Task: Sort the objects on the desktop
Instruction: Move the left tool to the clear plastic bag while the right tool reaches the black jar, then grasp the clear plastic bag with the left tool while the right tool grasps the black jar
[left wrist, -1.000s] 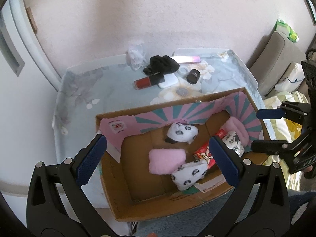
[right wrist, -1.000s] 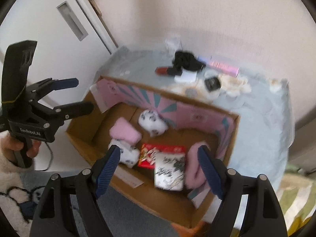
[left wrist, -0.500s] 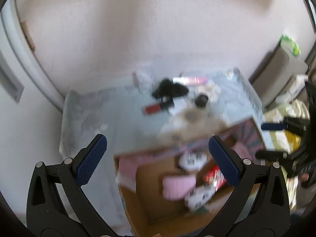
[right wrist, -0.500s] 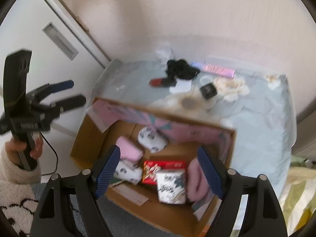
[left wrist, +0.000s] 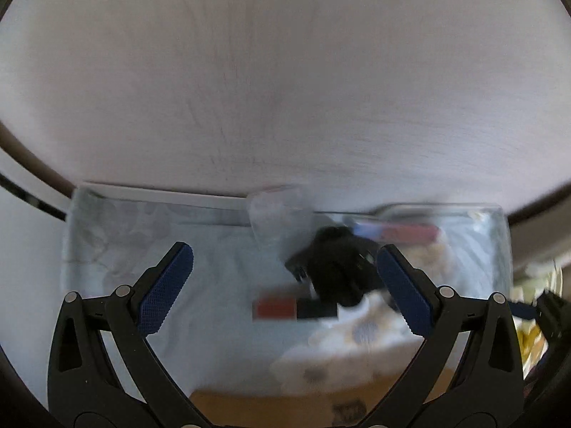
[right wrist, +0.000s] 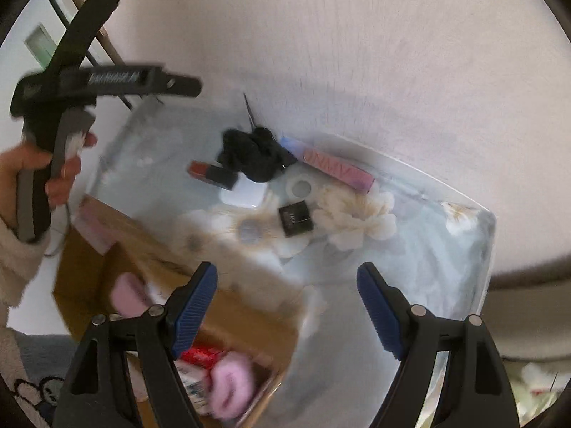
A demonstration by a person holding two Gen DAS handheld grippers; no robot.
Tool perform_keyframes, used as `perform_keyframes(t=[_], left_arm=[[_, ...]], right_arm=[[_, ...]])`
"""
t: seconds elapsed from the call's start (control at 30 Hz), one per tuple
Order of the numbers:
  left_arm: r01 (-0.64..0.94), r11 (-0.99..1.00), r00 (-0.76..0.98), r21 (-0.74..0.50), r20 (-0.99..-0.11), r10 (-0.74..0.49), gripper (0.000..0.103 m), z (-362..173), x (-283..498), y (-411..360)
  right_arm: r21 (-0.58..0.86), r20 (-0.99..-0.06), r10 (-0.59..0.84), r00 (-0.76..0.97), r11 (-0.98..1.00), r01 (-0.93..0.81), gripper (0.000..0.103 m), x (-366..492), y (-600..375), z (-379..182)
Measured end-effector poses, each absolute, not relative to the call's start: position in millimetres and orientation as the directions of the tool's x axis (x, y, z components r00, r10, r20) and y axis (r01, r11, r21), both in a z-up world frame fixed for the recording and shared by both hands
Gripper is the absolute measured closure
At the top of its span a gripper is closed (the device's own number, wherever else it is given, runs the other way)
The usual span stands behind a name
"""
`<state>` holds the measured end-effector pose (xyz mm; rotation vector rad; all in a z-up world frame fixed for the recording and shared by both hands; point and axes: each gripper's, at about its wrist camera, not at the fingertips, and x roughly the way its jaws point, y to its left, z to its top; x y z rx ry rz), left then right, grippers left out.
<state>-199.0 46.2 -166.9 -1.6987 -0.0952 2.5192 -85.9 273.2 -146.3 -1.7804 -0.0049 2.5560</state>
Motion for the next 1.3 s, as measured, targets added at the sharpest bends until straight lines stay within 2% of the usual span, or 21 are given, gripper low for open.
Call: perform_keyframes(t=[0.2, 0.33, 0.57, 0.6, 0.67, 0.7, 0.77, 0.8, 0.83, 0.87, 1.07, 1.3], left_arm=[[0.026, -0.999, -0.34, -0.039, -0.94, 0.028, 0.0, -201.6, -220.5, 49.0], [0.057, -0.997, -0.342, -0.053, -0.939, 0.03, 0.0, -210.6, -223.6, 46.7], [0.093, -0.995, -0.334, -0.044, -0.943, 0.01, 0.0, -222.5, -224.3, 46.2], [0.102, -0.994, -0.335, -0.047, -0.942, 0.01, 0.0, -223.4, -223.9, 45.6], [0.111, -0.992, -0.346, -0.065, -0.938, 0.023, 0.001, -223.3, -221.8, 44.3], [0.117, -0.991, -0.349, -0.072, -0.937, 0.026, 0.003, -223.2, -220.6, 43.7], [0.127, -0.988, -0.359, -0.083, -0.933, 0.033, 0.014, -222.4, -217.8, 42.2], [0.133, -0.987, -0.362, -0.09, -0.931, 0.036, 0.03, -222.0, -216.5, 41.2], [0.135, -0.985, -0.363, -0.105, -0.93, 0.05, 0.043, -221.9, -215.5, 40.0], [0.138, -0.984, -0.36, -0.115, -0.931, 0.058, 0.048, -222.3, -214.5, 39.2], [0.125, -0.987, -0.361, -0.096, -0.932, 0.045, 0.052, -219.0, -204.5, 40.3], [0.106, -0.984, -0.379, -0.14, -0.921, 0.09, 0.053, -196.5, -188.0, 40.2]], right_arm=[[-0.009, -0.96, -0.01, -0.279, -0.998, 0.066, 0.026, -113.9, 282.6, -197.9], [-0.049, -0.967, 0.018, -0.253, -0.992, 0.116, 0.026, -123.0, 282.0, -222.4], [-0.031, -0.964, -0.011, -0.267, -0.988, 0.151, 0.026, -134.1, 283.0, -231.1], [-0.029, -0.962, -0.013, -0.272, -0.988, 0.151, 0.027, -135.2, 284.1, -232.4], [-0.028, -0.961, -0.013, -0.276, -0.989, 0.147, 0.039, -137.9, 285.2, -234.1], [-0.034, -0.96, -0.008, -0.281, -0.989, 0.146, 0.042, -139.7, 285.8, -234.4], [-0.048, -0.959, 0.004, -0.284, -0.988, 0.149, 0.054, -140.9, 285.5, -236.6], [-0.055, -0.958, 0.01, -0.287, -0.987, 0.148, 0.056, -141.3, 285.6, -237.4], [-0.055, -0.955, 0.008, -0.295, -0.987, 0.152, 0.062, -140.8, 285.5, -236.6], [-0.043, -0.955, -0.005, -0.296, -0.987, 0.154, 0.072, -140.5, 285.8, -235.9], [-0.04, -0.953, -0.008, -0.302, -0.987, 0.154, 0.074, -139.1, 286.8, -233.2], [-0.029, -0.952, -0.02, -0.306, -0.987, 0.156, 0.074, -133.1, 281.4, -229.2]])
